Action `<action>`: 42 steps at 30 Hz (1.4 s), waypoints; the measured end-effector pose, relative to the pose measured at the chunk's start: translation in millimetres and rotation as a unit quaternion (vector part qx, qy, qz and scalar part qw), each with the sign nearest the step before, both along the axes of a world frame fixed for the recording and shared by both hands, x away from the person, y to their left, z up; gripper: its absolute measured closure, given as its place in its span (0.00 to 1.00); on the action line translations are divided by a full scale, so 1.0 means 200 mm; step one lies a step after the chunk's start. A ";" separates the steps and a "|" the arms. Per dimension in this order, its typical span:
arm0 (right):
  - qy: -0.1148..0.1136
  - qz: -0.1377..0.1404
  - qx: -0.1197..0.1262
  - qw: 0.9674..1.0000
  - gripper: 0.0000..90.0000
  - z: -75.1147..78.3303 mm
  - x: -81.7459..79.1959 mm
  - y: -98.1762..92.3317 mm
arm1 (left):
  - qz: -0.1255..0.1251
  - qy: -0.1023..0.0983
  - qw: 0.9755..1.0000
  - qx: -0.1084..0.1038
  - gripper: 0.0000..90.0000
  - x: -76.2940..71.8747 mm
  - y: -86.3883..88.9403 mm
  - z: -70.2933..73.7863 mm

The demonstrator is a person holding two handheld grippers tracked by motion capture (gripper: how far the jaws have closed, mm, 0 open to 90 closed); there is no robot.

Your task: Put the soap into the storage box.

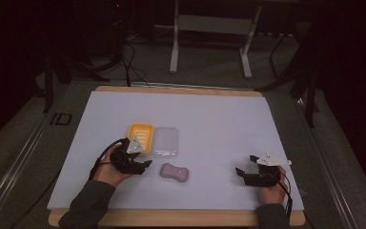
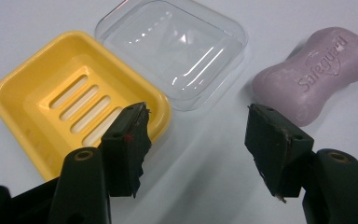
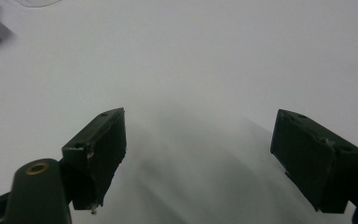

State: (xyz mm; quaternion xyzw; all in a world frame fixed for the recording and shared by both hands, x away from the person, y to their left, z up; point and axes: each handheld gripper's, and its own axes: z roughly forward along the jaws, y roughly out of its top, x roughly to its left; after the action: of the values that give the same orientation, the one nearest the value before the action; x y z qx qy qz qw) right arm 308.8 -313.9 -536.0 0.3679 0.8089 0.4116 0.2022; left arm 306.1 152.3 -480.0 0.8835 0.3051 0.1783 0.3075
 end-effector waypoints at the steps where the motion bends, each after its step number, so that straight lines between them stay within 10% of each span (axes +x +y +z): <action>1: 0.000 0.000 0.000 1.000 0.20 0.00 0.00 0.00 | 0.000 0.000 1.000 0.000 0.44 0.00 0.00 0.00; 42: -0.004 0.002 -0.009 1.000 0.20 0.00 -0.01 0.01 | -0.081 0.012 0.996 0.046 0.45 0.11 -0.14 0.08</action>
State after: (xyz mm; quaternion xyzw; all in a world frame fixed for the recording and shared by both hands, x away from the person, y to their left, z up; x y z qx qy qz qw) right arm 307.7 -311.8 -536.2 0.3627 0.8127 0.4060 0.2078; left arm 327.4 124.9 -463.4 0.9206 0.2280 0.1562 0.2760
